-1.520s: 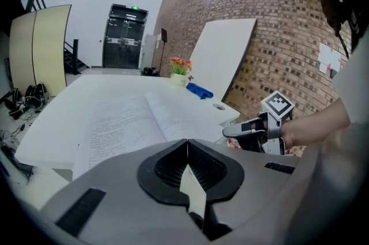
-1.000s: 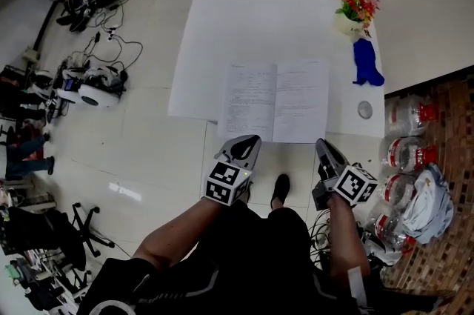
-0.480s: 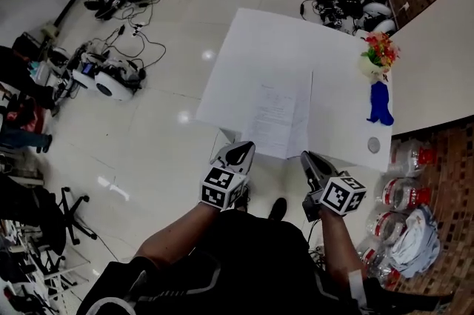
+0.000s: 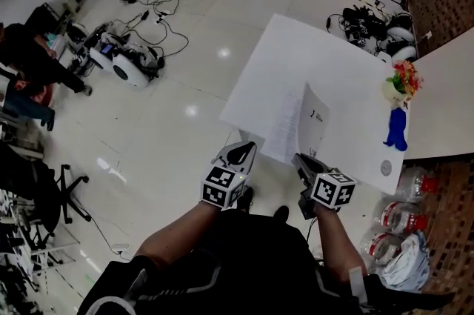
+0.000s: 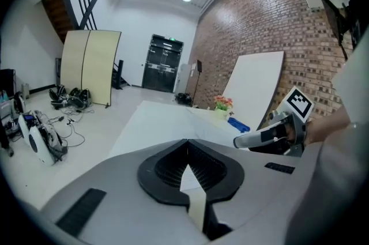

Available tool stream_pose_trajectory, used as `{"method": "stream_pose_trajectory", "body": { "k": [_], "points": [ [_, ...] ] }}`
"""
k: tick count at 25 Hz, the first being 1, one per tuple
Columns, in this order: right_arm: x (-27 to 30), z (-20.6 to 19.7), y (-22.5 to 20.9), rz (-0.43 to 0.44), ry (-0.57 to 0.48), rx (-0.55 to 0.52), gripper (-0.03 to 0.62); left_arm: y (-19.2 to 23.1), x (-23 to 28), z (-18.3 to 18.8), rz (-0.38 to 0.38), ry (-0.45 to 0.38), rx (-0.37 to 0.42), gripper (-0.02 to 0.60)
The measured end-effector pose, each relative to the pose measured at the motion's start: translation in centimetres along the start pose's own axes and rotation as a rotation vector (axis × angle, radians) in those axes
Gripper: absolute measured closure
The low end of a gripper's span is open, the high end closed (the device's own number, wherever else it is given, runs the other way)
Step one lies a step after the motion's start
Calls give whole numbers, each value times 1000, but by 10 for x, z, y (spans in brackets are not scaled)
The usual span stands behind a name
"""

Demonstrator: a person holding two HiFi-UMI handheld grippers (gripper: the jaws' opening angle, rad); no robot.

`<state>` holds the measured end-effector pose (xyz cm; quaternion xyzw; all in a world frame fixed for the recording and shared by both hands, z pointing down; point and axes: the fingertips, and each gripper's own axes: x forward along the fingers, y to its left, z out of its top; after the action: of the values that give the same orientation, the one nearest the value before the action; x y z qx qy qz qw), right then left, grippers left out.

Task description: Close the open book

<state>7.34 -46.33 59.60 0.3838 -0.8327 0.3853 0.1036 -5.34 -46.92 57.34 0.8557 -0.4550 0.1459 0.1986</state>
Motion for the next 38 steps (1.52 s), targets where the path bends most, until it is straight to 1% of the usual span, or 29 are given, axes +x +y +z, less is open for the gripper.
{"method": "stream_pose_trajectory", "body": {
  "k": [7, 9, 12, 15, 23, 26, 28, 30, 32, 35, 38],
  "points": [
    [59, -28, 2, -23, 175, -66, 580, 25, -10, -2, 7, 0, -18, 584],
    [73, -37, 0, -32, 221, -76, 580, 29, -11, -2, -8, 1, -13, 584],
    [92, -51, -1, -35, 285, -94, 580, 28, -11, -4, -50, -1, 3, 584],
    [109, -63, -3, -50, 353, -121, 580, 33, -10, -9, -64, 7, -1, 584],
    [132, -81, -5, -115, 462, -186, 579, 49, -8, -15, -66, 23, -14, 584],
    [136, -85, -6, -133, 499, -247, 576, 53, -7, -17, -65, 26, -17, 584],
    [138, -86, -4, -126, 519, -298, 575, 53, -5, -16, -64, 26, -18, 584],
    [135, -86, 2, -88, 521, -319, 546, 50, -5, -14, -66, 25, -20, 584],
    [127, -81, 11, -36, 487, -295, 537, 46, -4, -12, -71, 22, -19, 584],
    [108, -52, 25, 16, 369, -267, 537, 40, 0, 0, -75, 0, -21, 584],
    [77, -12, 36, 48, 223, -283, 537, 30, 6, 19, -88, -38, -26, 584]
  ]
}}
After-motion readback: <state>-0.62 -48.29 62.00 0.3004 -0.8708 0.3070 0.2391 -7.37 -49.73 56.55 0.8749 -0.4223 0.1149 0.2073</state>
